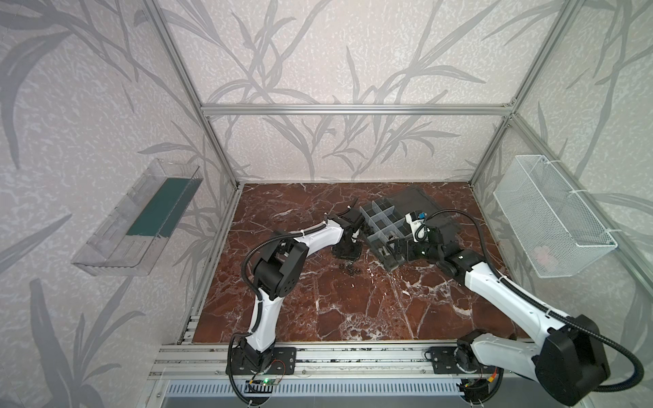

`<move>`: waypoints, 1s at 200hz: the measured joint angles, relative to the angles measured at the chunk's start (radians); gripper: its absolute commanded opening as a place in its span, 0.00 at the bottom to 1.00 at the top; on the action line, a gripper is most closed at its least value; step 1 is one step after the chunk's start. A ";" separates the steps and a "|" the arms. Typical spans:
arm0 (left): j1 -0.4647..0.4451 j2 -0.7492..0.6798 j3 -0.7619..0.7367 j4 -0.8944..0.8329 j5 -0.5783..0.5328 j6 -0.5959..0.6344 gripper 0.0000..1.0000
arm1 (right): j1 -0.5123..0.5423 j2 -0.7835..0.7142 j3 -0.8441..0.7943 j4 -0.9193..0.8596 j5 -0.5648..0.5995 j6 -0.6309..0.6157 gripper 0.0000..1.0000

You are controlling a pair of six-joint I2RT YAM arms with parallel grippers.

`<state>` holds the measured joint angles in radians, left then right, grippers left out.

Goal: Sort the screws and nuts into containers
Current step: 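Lower the left gripper onto a silver wing nut and close it, then lift the wing nut with the left gripper and carry it toward the box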

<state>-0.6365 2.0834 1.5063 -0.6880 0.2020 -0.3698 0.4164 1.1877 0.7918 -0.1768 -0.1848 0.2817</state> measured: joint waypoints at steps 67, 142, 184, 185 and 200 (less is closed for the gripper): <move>-0.018 0.014 0.025 -0.026 -0.046 0.019 0.28 | -0.010 -0.021 0.000 -0.006 0.000 0.000 0.99; -0.056 0.048 0.079 -0.084 -0.127 0.049 0.29 | -0.011 -0.026 -0.004 -0.015 0.002 0.001 0.99; -0.065 0.052 0.089 -0.100 -0.142 0.061 0.17 | -0.017 -0.031 -0.004 -0.027 0.006 0.001 0.99; -0.065 0.052 0.089 -0.100 -0.141 0.061 0.17 | -0.017 -0.031 -0.004 -0.027 0.007 0.001 0.99; -0.066 0.052 0.089 -0.102 -0.140 0.063 0.17 | -0.019 -0.036 -0.004 -0.032 0.010 0.001 0.99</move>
<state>-0.7025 2.1357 1.5955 -0.7902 0.0616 -0.3065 0.3973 1.1519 0.7876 -0.2085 -0.1745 0.2829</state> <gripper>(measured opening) 0.181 0.991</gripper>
